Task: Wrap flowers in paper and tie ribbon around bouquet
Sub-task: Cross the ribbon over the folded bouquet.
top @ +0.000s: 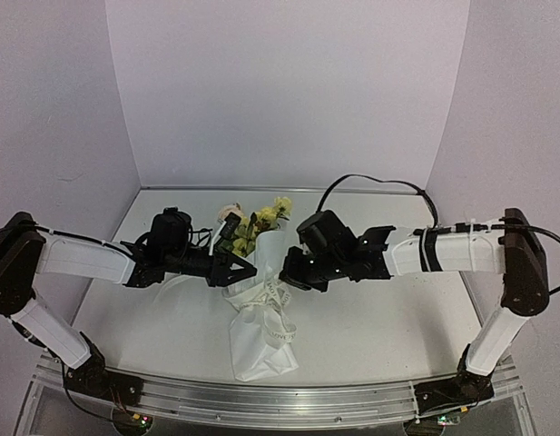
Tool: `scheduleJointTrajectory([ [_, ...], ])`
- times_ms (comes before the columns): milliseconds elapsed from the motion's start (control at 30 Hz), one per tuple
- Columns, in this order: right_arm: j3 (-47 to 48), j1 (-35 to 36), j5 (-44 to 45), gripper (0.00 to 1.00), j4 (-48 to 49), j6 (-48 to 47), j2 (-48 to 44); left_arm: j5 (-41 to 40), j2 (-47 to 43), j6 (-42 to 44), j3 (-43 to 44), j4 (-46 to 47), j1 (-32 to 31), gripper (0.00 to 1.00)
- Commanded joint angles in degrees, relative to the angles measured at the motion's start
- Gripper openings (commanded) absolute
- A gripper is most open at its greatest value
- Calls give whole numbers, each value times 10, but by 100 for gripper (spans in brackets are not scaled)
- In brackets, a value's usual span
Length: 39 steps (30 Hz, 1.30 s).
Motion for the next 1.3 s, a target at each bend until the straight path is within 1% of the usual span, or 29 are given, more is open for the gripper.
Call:
scheduleJointTrajectory([
  [0,95,30,62,0,-131,-101,-6,9,-22,43,39,-12,4,30],
  [67,127,39,77,0,-165,-124,3,9,-19,55,47,-20,4,31],
  [167,157,45,72,0,-182,-145,14,19,-14,64,49,-16,4,33],
  [367,193,49,43,0,-187,-170,29,20,-10,39,22,49,3,38],
  [500,199,49,43,0,-193,-172,34,35,-10,29,11,68,3,40],
  [700,194,43,-17,0,-179,-165,37,77,-12,29,-21,87,3,43],
  [833,181,33,-70,0,-145,-153,34,102,-5,3,-38,125,2,44],
  [1000,192,28,-140,0,-104,-142,50,87,-10,-6,-53,149,1,46],
  [1267,214,26,-171,0,-100,-123,79,56,-16,19,-53,125,-3,48],
])
